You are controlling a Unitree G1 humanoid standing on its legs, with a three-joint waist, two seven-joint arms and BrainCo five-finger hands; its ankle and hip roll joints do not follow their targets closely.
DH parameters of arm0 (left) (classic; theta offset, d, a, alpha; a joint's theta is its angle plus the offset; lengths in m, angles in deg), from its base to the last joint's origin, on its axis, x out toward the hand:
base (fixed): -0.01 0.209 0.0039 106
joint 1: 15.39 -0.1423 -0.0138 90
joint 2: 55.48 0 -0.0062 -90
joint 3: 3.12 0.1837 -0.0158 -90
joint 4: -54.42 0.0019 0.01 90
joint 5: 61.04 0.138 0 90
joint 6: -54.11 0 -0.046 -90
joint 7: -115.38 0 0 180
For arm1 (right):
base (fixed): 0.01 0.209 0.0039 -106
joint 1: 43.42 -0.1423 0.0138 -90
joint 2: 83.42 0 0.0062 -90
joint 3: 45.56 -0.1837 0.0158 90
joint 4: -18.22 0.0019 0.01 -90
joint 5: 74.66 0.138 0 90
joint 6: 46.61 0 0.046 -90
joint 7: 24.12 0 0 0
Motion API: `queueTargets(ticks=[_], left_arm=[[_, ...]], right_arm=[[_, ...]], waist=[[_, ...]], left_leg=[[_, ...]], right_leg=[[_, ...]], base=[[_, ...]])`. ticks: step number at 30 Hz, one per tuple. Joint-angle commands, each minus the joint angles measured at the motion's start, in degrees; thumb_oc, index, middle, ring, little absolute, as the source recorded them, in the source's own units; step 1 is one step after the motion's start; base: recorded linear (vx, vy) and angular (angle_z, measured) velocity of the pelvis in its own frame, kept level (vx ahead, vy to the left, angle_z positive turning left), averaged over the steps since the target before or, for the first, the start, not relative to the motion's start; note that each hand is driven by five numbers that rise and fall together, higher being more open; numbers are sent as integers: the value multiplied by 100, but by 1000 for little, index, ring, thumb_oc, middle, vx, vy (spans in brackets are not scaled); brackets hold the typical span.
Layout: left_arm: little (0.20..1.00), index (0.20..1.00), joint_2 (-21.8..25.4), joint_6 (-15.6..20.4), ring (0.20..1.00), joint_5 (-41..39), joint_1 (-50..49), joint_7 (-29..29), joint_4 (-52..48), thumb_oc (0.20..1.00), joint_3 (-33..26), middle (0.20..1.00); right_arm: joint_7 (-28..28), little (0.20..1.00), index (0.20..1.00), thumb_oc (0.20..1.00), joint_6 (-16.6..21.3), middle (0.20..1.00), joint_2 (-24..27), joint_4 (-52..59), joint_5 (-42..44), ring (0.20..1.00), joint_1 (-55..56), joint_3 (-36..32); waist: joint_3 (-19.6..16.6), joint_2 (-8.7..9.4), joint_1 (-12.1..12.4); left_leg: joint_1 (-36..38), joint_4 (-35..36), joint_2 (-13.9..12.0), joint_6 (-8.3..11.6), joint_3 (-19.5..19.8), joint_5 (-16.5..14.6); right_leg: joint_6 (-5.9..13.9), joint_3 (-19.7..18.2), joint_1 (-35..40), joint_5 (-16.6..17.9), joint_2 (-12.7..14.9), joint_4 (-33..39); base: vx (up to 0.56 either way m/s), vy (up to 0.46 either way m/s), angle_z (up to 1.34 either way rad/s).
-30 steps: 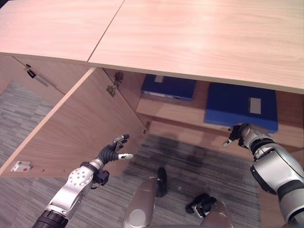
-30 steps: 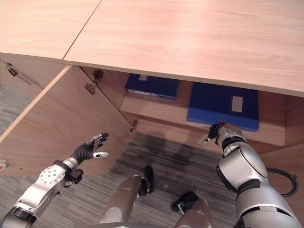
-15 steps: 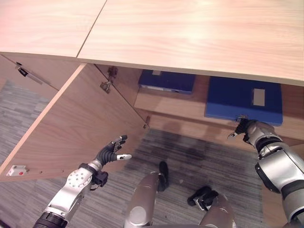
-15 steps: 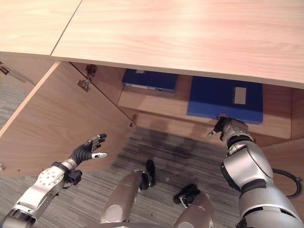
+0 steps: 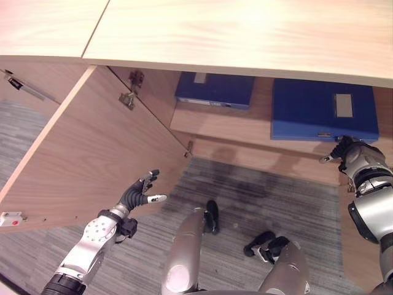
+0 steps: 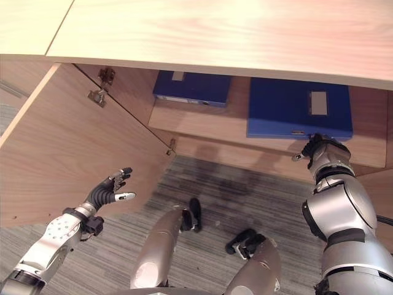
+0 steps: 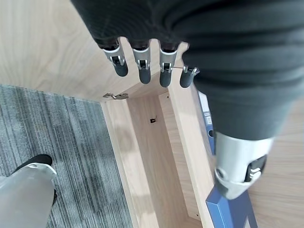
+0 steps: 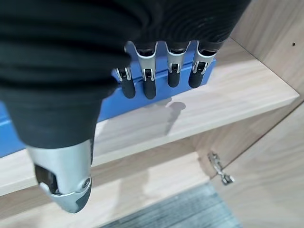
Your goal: Put the empty folder in the office cabinet
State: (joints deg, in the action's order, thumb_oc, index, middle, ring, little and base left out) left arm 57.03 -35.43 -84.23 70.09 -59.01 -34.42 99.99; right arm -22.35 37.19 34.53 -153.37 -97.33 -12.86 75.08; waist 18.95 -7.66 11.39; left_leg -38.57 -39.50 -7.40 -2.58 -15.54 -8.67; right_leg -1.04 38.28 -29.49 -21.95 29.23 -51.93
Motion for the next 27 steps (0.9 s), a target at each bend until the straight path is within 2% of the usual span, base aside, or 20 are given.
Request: queueTargets(ticks=[1,9,12,17,27], left_arm=[[1000,1000,85,293,1000,40,-38,-128,-133,1000,-423,1000],[1000,1000,70,331,1000,-8,-66,-229,-74,1000,-496,1000],[1000,1000,45,359,1000,-13,-77,-275,4,1000,-563,1000],[1000,1000,1,403,1000,30,-164,-365,70,1000,-664,1000],[1000,1000,138,447,1000,-22,-203,-461,195,1000,-749,1000]], right_arm=[[-105,1000,1000,1000,104,1000,387,-39,497,1000,-535,-77],[-85,1000,1000,1000,187,1000,365,279,764,1000,-669,48],[-24,1000,1000,1000,306,1000,217,892,970,1000,-720,191],[-93,1000,1000,1000,373,1000,110,1706,849,1000,-904,414],[-9,1000,1000,1000,375,1000,-70,1327,1328,1000,-1476,548]], waist=[[172,56,94],[256,50,93],[247,78,99],[215,95,124],[156,93,326]], left_leg=[[-197,-256,-515,595,408,-268],[-676,-792,-606,578,500,-447],[-920,-1058,-666,571,540,-539],[-1121,-1235,-693,578,571,-631],[-1450,-1435,-679,554,737,-709]], right_leg=[[831,-401,124,356,320,279],[666,-564,-290,54,463,-209],[584,-629,-506,-87,533,-438],[562,-657,-673,-179,609,-620],[545,-618,-877,-285,746,-889]], base=[[-10,-55,-5],[-1,-30,-3],[20,-36,-5],[34,-22,-3],[27,-14,5]])
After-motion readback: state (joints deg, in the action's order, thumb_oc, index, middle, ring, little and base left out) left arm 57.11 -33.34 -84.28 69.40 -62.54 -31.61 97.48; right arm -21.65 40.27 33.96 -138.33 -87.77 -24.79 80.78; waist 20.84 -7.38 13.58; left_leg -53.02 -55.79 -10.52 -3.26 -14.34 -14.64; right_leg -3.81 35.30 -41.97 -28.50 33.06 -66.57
